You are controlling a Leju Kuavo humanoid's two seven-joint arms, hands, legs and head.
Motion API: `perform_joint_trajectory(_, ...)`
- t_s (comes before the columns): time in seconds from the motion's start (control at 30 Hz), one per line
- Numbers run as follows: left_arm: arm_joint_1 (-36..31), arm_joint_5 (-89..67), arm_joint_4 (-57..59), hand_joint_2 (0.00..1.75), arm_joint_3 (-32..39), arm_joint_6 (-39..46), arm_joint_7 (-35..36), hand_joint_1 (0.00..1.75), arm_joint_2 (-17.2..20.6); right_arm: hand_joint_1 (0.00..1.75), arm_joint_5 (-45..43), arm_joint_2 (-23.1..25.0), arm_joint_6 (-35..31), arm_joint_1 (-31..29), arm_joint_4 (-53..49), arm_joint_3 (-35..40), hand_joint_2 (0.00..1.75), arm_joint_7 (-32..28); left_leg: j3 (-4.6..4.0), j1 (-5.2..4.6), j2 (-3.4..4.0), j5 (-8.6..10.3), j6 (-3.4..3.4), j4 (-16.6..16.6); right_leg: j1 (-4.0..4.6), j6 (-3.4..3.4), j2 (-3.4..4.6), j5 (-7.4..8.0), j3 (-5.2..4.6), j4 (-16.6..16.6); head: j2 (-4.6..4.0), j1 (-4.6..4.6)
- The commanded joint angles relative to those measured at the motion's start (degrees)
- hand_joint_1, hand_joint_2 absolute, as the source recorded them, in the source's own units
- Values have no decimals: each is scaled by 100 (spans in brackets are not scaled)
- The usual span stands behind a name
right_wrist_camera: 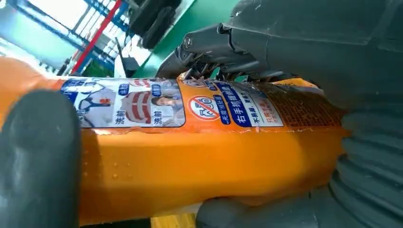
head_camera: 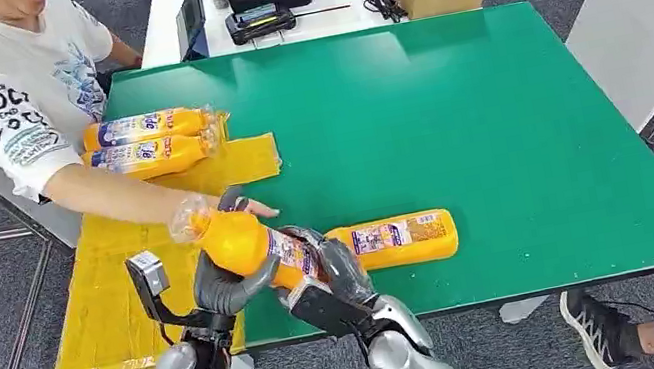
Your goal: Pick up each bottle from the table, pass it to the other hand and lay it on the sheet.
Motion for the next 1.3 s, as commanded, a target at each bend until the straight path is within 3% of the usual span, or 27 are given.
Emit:
perform_joint_trajectory(0.03,-582,80,763,175,132,-85,3,0,119,175,78,-121,402,-383,957,672,175,-114,24,10,1,-8,-10,-1,11,-13,-3,-7,27,-6,0,0)
perform_joint_trajectory(0.27,-592,127,823,175,105,-212,2,0,107,175,44,-84,390,-383,1042,700,175,-170,18,10,-6,-6,-10,-1,11,-13,-9,-7,21,-6,0,0)
perform_joint_trajectory(0.3,-581,131,822,175,105,-217,0,40,109,175,36,-76,352,-382,1046,682,175,-169,10,6,-5,-2,-6,-1,6,-9,-6,-3,12,-4,0,0)
perform_joint_trajectory(0.33,-558,151,802,175,97,-265,-8,175,111,175,22,-76,306,-383,1047,654,175,-170,9,4,-2,-2,-6,-2,4,-7,-3,-2,10,-4,0,0)
perform_joint_trajectory(0.57,-454,195,627,175,89,-335,8,175,138,175,45,-103,-32,-398,928,518,175,-132,12,8,0,-5,-8,0,8,-10,-2,-4,13,-4,0,0)
perform_joint_trajectory(0.7,-338,147,310,175,25,-319,30,175,161,175,134,-110,-581,-423,658,300,175,-35,17,10,-1,-9,-10,3,11,-13,-4,-8,20,-3,0,0)
perform_joint_trajectory(1.07,-294,74,33,175,130,-51,5,175,201,175,31,-134,-768,-380,212,1,175,67,17,8,2,-8,-10,2,10,-13,-1,-7,19,-3,0,2)
perform_joint_trajectory(1.1,-307,75,20,175,169,3,6,175,202,147,43,-133,-890,-368,156,-47,175,58,10,5,3,-5,-7,1,6,-9,1,-3,10,-2,0,0)
perform_joint_trajectory(1.13,-308,69,-2,175,190,36,3,175,205,61,26,-129,-917,-356,109,-83,175,66,21,10,6,-12,-11,4,12,-15,2,-8,21,-1,0,0)
perform_joint_trajectory(1.27,-315,70,-21,175,200,39,5,175,214,61,22,-125,-909,-359,72,-89,175,66,16,6,3,-7,-9,0,7,-12,1,-6,16,-3,0,0)
perform_joint_trajectory(1.3,-301,73,-46,175,220,66,4,175,207,42,14,-116,-986,-328,13,-134,175,81,12,5,3,-5,-7,0,6,-10,1,-4,12,-2,0,0)
